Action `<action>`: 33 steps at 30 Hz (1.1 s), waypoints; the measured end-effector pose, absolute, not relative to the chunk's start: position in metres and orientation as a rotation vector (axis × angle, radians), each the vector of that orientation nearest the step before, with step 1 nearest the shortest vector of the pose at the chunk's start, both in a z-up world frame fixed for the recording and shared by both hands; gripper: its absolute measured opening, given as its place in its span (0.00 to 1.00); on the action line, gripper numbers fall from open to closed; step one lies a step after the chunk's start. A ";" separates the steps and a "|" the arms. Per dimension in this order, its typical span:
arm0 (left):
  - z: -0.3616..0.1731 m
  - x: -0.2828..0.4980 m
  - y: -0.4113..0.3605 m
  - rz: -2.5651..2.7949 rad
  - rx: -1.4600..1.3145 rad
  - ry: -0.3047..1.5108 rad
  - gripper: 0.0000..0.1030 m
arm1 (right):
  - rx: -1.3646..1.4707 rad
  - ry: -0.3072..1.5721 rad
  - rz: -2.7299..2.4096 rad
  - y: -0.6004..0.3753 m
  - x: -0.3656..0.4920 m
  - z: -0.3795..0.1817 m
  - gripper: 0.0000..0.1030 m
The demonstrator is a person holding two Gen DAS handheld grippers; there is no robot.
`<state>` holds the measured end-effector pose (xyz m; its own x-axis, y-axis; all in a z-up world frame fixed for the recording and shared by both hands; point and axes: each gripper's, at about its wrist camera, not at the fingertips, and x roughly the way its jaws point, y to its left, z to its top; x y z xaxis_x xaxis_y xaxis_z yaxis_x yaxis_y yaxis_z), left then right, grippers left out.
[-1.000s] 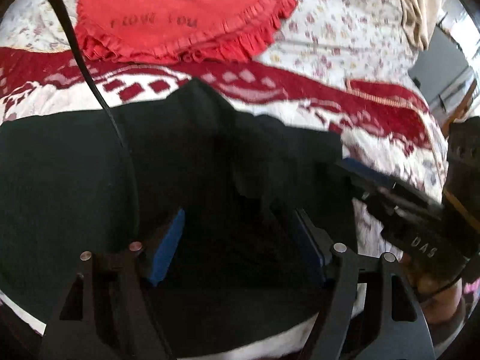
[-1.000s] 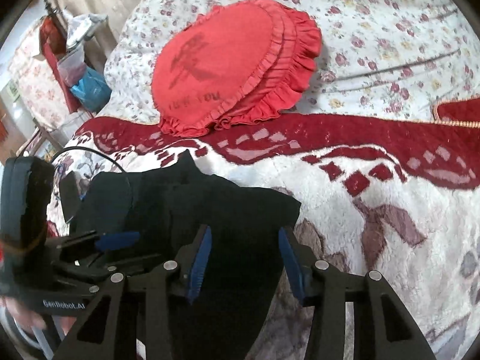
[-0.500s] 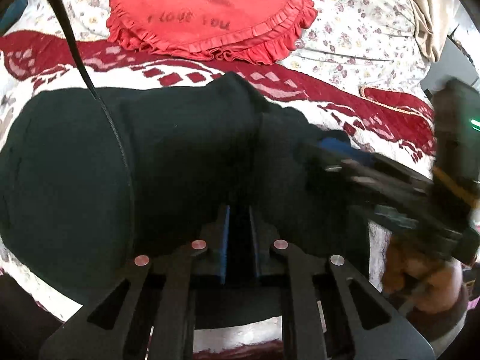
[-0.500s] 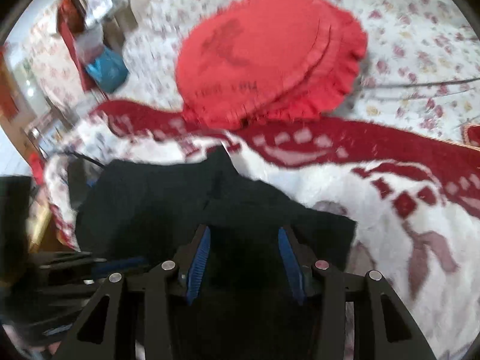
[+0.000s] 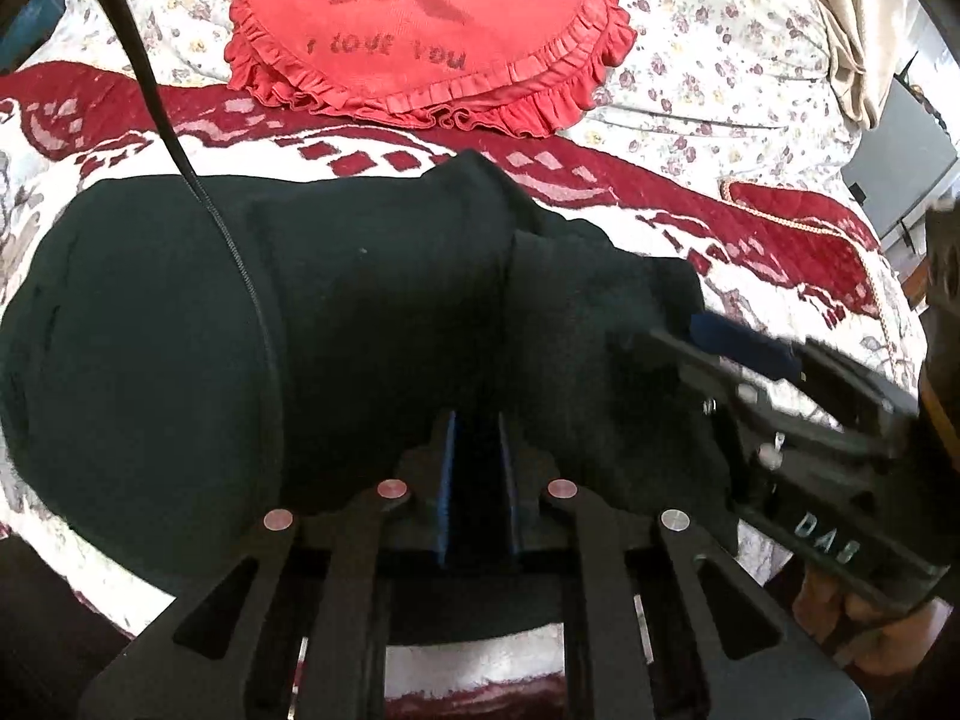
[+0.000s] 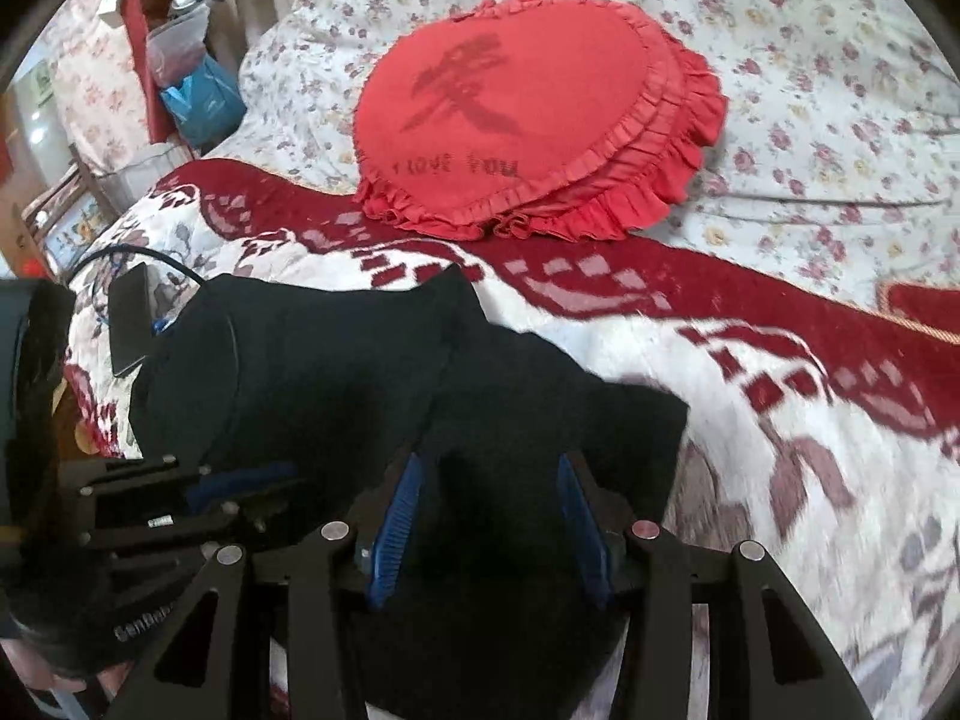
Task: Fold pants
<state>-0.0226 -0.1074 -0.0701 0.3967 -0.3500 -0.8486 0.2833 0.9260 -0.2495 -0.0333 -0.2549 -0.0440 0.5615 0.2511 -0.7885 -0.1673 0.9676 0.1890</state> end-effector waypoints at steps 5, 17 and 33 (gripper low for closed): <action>-0.050 -0.034 -0.091 -0.378 -0.054 1.028 0.43 | 0.046 1.018 0.196 -0.247 -0.036 -0.067 0.52; -0.026 -0.038 -0.052 -0.318 -0.059 0.933 0.54 | 0.093 1.018 0.186 -0.246 -0.050 -0.037 0.52; -0.041 -0.040 -0.054 -0.284 -0.029 1.006 0.54 | 0.062 1.051 0.206 -0.230 0.014 -0.071 0.55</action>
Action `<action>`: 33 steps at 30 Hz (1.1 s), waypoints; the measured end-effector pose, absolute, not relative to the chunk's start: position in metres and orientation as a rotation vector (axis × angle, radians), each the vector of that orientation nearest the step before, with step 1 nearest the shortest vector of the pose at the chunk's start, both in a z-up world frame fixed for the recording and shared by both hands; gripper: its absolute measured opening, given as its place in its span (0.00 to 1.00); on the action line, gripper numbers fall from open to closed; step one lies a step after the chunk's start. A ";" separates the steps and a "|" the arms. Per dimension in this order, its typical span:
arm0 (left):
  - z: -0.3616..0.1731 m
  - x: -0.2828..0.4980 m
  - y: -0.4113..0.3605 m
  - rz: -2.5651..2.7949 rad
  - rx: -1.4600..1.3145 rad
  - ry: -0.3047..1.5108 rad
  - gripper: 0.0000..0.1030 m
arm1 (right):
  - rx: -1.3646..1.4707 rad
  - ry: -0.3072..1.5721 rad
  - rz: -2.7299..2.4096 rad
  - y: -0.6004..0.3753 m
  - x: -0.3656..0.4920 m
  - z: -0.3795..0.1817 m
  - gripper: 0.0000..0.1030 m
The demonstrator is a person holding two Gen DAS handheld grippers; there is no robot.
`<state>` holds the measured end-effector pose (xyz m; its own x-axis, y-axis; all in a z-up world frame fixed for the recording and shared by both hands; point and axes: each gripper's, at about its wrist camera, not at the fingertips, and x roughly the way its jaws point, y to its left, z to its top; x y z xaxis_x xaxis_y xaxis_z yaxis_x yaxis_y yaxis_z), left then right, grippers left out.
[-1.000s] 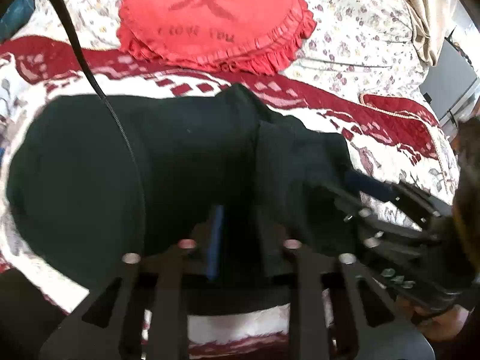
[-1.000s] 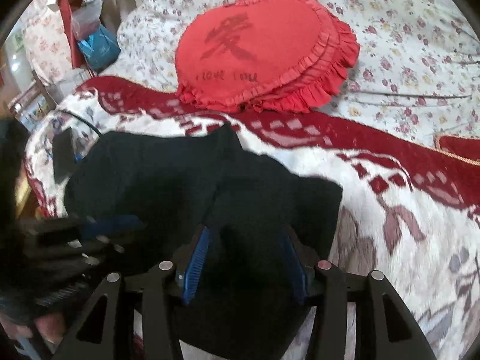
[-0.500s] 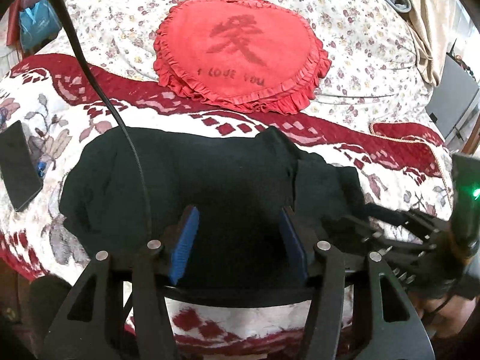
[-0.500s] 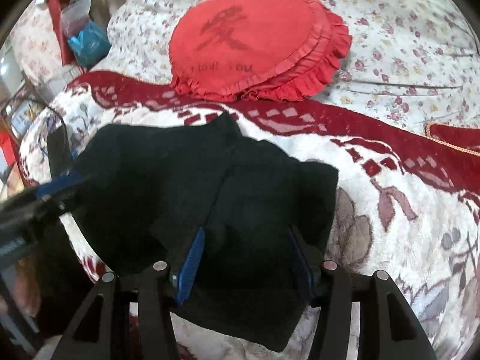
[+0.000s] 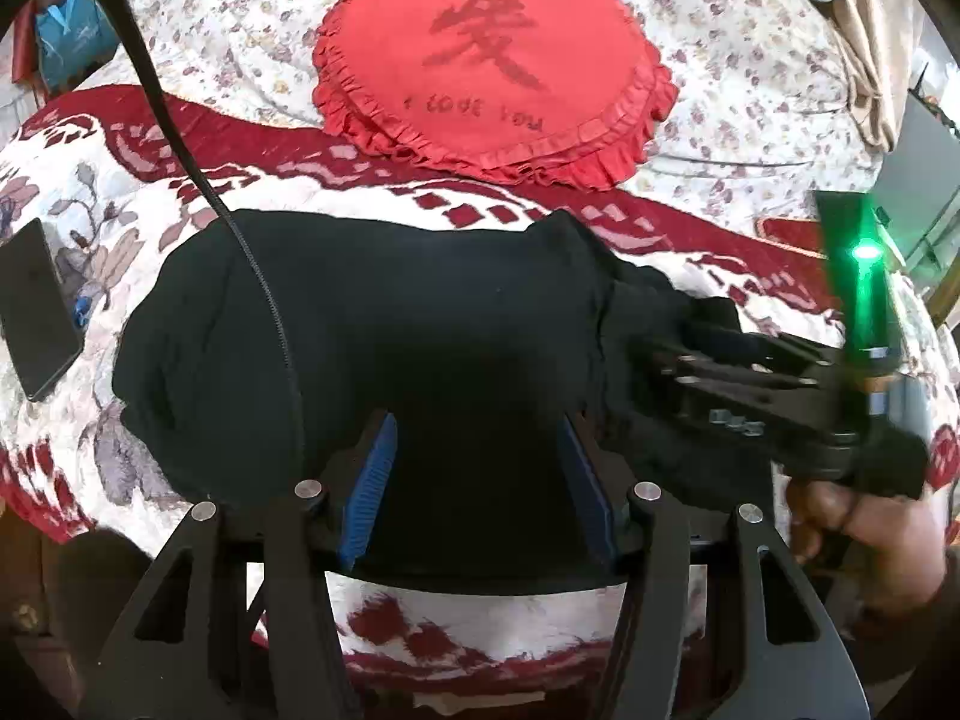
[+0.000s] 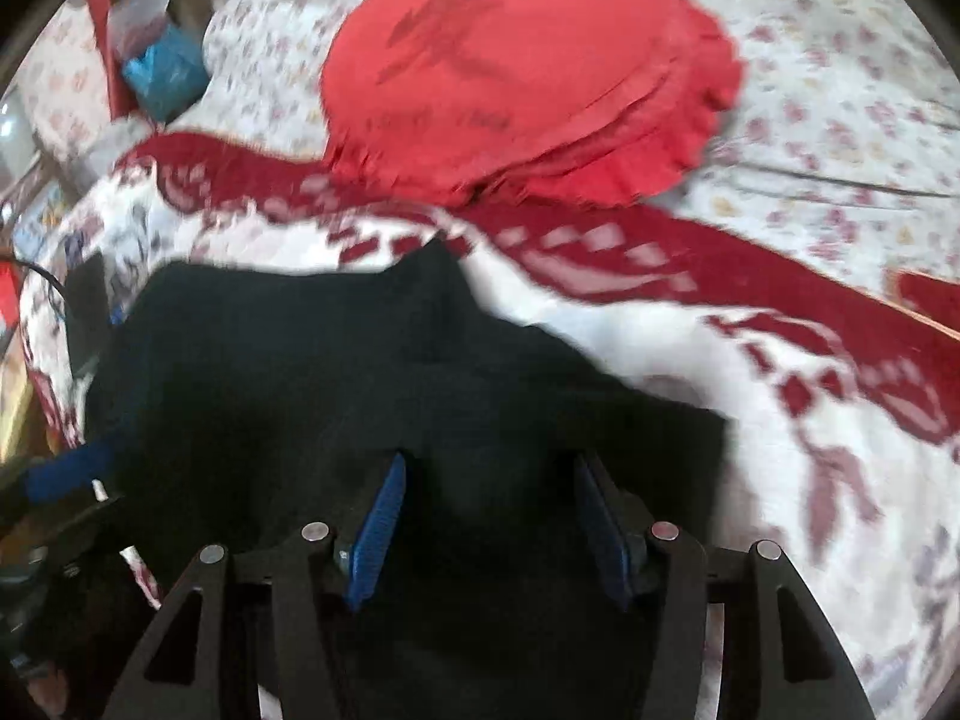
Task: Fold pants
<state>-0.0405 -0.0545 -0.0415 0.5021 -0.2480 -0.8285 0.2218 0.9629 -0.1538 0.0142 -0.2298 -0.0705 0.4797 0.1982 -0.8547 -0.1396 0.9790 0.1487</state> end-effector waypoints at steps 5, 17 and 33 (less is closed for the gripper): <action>-0.048 -0.038 -0.055 -0.269 -0.017 1.014 0.54 | 0.064 1.032 0.222 -0.235 0.004 -0.056 0.55; -0.053 -0.036 -0.050 -0.235 -0.014 1.017 0.54 | 0.002 1.015 0.268 -0.217 -0.041 -0.069 0.55; -0.056 -0.029 -0.044 -0.210 -0.037 1.035 0.54 | 0.027 1.012 0.218 -0.231 0.014 -0.064 0.55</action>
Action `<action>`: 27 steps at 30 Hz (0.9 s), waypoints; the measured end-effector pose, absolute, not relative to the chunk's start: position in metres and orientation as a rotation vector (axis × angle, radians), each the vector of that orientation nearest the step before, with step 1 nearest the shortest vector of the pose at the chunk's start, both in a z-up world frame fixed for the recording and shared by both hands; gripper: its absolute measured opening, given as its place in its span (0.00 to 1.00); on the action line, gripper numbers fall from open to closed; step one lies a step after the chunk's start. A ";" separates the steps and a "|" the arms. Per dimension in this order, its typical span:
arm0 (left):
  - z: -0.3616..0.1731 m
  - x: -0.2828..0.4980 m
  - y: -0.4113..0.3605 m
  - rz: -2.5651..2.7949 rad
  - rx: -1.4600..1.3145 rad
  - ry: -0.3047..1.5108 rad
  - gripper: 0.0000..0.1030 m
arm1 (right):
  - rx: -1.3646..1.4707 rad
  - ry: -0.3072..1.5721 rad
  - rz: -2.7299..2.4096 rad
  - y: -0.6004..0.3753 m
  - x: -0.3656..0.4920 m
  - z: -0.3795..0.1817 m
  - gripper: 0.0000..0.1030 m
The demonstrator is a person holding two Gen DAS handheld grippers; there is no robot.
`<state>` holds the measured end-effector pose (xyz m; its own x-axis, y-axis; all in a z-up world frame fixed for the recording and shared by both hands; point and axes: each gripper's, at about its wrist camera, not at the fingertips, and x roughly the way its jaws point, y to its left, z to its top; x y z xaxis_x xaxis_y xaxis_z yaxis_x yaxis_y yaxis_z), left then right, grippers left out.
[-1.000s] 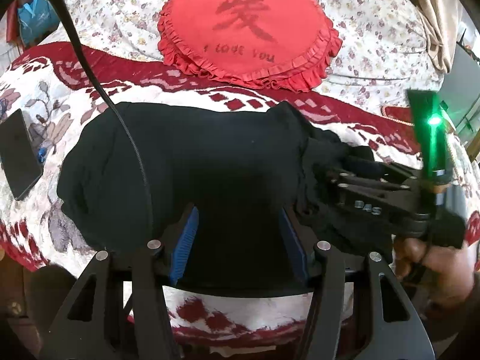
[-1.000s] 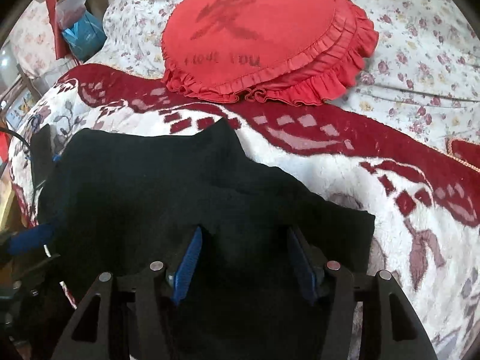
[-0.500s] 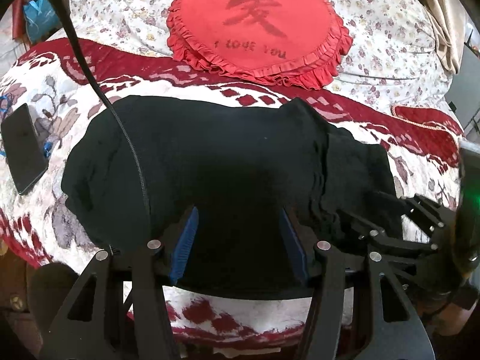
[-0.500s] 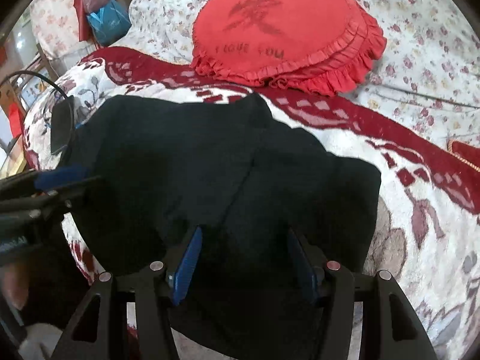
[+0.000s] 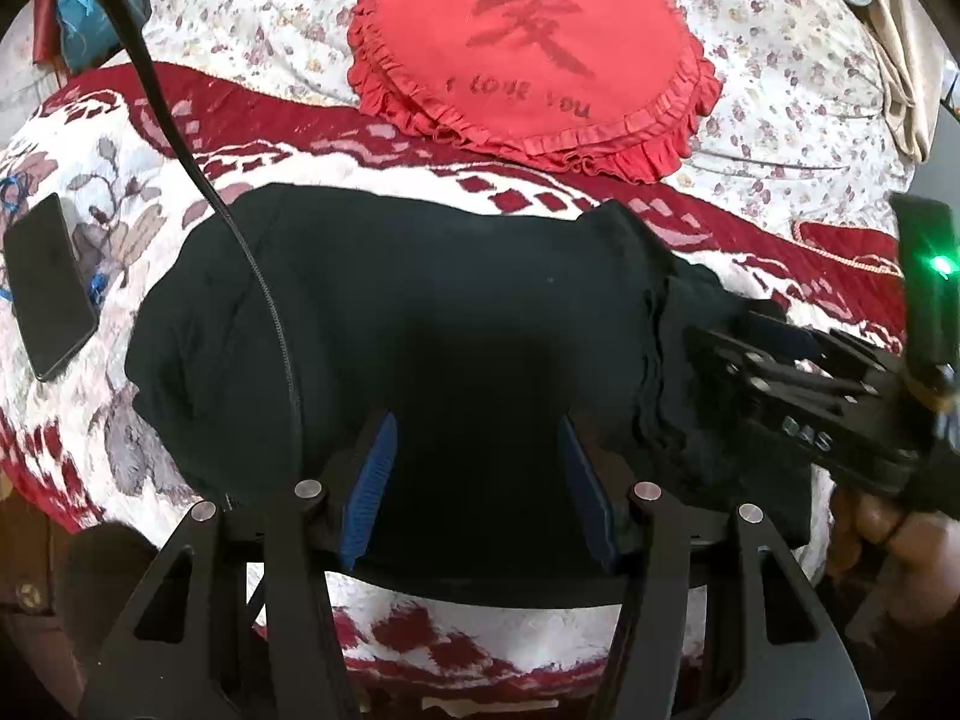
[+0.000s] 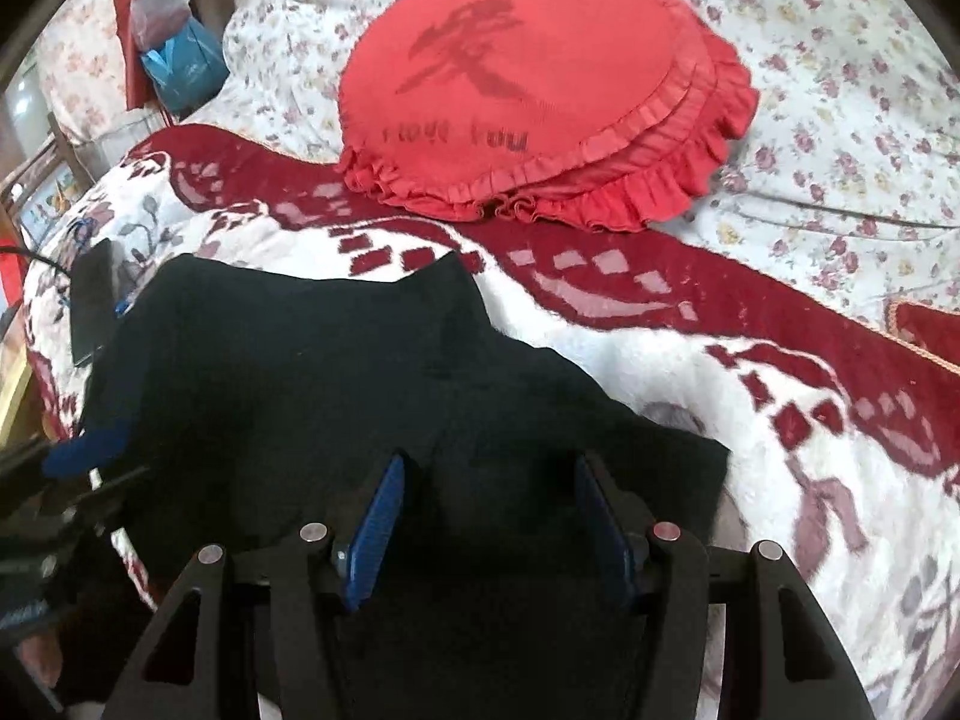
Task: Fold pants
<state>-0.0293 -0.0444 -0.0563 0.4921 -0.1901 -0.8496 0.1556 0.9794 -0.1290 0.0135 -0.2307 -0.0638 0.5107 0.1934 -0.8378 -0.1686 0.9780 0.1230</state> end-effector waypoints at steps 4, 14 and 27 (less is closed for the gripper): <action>-0.058 -0.028 -0.044 -0.203 -0.038 1.036 0.54 | 0.010 1.019 0.222 -0.225 0.020 -0.070 0.56; -0.058 -0.028 -0.038 -0.181 -0.055 1.032 0.54 | 0.025 0.974 0.244 -0.230 -0.008 -0.043 0.56; -0.050 -0.030 0.006 -0.156 -0.195 1.041 0.54 | 0.009 0.973 0.308 -0.207 -0.003 -0.034 0.57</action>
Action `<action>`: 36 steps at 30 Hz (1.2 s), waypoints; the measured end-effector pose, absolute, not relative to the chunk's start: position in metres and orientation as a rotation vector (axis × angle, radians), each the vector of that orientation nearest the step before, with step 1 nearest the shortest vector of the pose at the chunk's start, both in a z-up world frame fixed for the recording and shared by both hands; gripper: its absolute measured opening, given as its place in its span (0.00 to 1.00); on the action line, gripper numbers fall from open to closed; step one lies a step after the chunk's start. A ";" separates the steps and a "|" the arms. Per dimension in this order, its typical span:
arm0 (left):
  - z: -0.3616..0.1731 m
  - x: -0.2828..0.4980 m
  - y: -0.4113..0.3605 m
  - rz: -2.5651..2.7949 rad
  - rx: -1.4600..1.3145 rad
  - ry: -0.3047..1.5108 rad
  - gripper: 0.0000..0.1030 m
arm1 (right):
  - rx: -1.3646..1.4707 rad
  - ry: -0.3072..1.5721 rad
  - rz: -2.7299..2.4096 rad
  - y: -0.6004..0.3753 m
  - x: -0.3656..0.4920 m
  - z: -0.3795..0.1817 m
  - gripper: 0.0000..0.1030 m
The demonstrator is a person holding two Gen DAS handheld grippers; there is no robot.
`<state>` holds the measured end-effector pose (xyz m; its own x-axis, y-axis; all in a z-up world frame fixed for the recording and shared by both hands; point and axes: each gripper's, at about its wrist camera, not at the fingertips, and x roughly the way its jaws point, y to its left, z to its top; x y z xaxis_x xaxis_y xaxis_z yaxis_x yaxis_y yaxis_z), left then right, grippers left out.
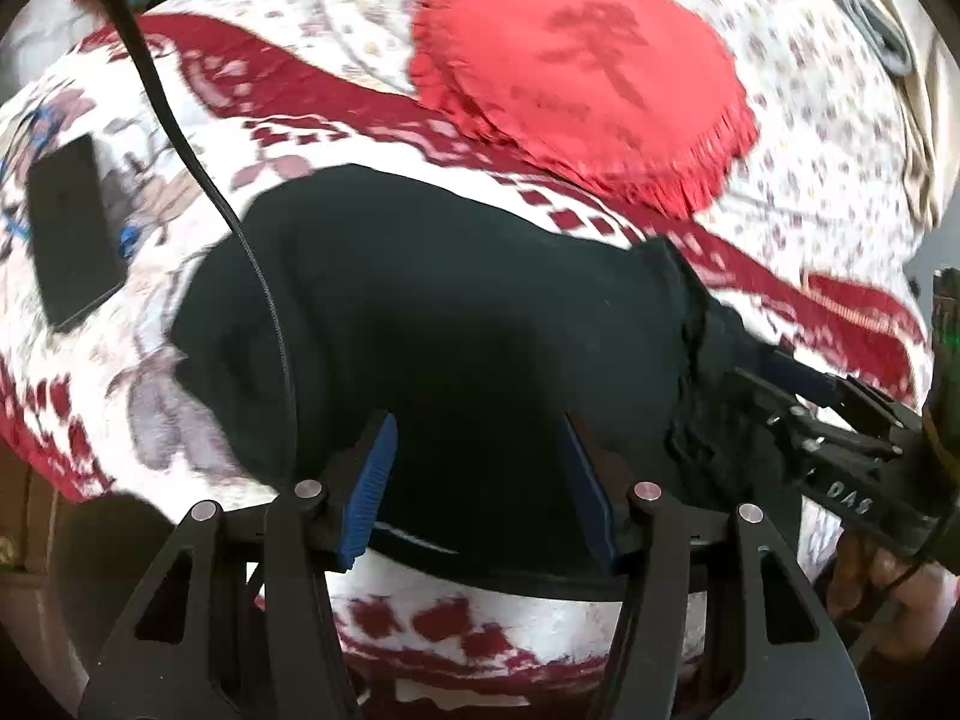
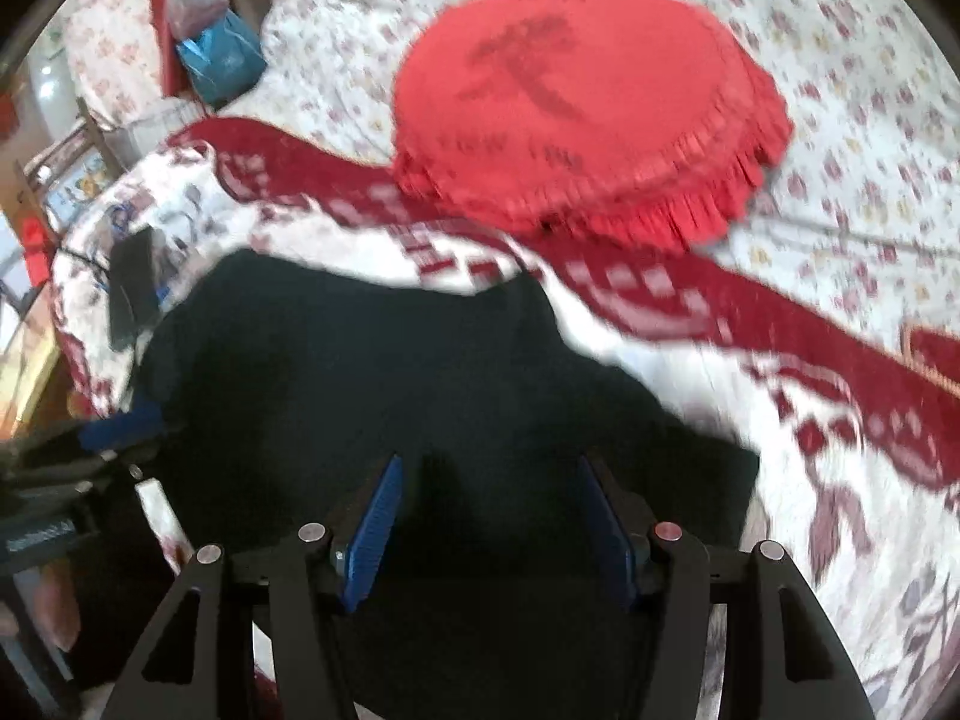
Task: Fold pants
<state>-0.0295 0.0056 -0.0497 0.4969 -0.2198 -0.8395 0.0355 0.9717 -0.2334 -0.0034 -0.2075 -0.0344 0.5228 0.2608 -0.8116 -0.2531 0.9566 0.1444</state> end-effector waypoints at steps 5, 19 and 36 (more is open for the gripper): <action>-0.045 -0.037 0.047 -0.105 -0.314 1.024 0.69 | 0.035 0.944 0.416 -0.175 0.020 -0.023 0.61; -0.073 -0.037 0.105 -0.028 -0.528 1.082 0.69 | 0.001 0.976 0.643 -0.063 0.096 -0.024 0.69; -0.090 -0.019 0.093 -0.045 -0.524 1.088 0.94 | 0.112 1.131 0.749 -0.003 0.154 -0.075 0.73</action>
<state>-0.0195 0.0932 -0.0896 0.4759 -0.2870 -0.8314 -0.2172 0.8776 -0.4273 0.1542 -0.0026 -0.0749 0.2130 0.5926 -0.7768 -0.4842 0.7546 0.4429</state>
